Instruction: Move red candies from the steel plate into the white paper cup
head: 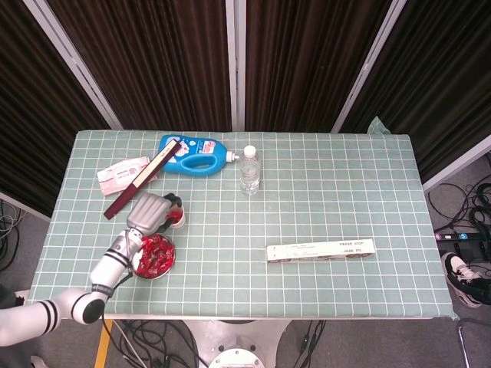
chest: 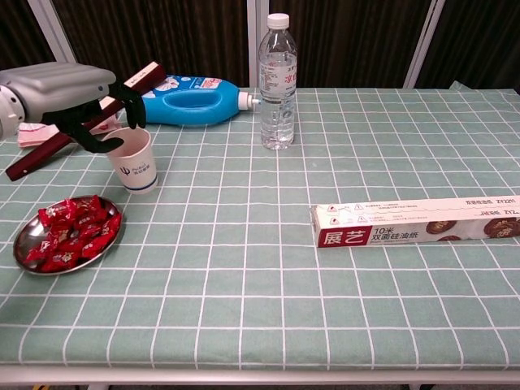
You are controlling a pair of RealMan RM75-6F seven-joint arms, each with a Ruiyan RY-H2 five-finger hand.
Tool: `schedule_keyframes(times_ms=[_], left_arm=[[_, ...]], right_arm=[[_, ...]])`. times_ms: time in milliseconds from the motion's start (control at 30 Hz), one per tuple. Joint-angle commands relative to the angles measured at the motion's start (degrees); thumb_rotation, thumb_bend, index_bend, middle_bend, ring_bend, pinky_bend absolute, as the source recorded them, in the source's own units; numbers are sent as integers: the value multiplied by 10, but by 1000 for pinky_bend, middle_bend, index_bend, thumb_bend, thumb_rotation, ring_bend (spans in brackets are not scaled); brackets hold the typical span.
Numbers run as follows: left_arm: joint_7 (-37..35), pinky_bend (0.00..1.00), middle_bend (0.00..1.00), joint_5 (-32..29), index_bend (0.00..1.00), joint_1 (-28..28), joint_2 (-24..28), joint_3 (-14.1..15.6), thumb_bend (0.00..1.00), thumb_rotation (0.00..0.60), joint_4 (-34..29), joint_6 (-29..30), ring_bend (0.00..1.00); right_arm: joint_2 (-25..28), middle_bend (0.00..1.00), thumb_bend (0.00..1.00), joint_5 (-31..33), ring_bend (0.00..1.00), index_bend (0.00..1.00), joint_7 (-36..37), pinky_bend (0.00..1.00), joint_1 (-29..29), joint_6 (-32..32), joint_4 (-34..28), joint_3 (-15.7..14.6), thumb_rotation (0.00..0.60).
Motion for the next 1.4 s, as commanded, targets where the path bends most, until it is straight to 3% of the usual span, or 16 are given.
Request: schedule_keyframes(times_ms=[33, 167, 300, 433, 600, 933, 1400], left_arm=[[-26, 1000, 437, 28, 387, 29, 24, 5, 400, 600, -35, 54, 925], [-48, 1000, 439, 68, 392, 72, 56, 27, 391, 600, -77, 118, 925], [-47, 1000, 454, 111, 439, 109, 70, 71, 342, 600, -96, 155, 925], [-36, 1000, 454, 132, 438, 128, 63, 109, 288, 600, -90, 148, 926], [-30, 1000, 450, 143, 406, 135, 38, 133, 244, 600, -71, 125, 925], [20, 1000, 450, 104, 408, 116, -10, 119, 247, 600, -52, 61, 926], [60, 1000, 455, 70, 465, 109, -40, 107, 266, 600, -15, 38, 927]], right_arm=[[0, 134, 34, -1, 0, 0, 0, 334, 0, 0, 1, 1, 600], [-1, 134, 33, -4, 0, 0, -1, 335, 3, -2, 1, 0, 600], [-3, 134, 34, -8, 0, 0, 0, 336, 5, -2, 1, 0, 600], [-2, 134, 34, -12, 0, 0, -1, 336, 6, 0, 0, -1, 600], [-1, 134, 34, -16, 0, 0, -2, 336, 5, 3, -3, -2, 600], [2, 134, 34, -15, 0, 0, -4, 336, 0, 9, -8, -4, 600], [3, 134, 34, -12, 0, 0, -4, 338, 1, 6, -8, -3, 600]])
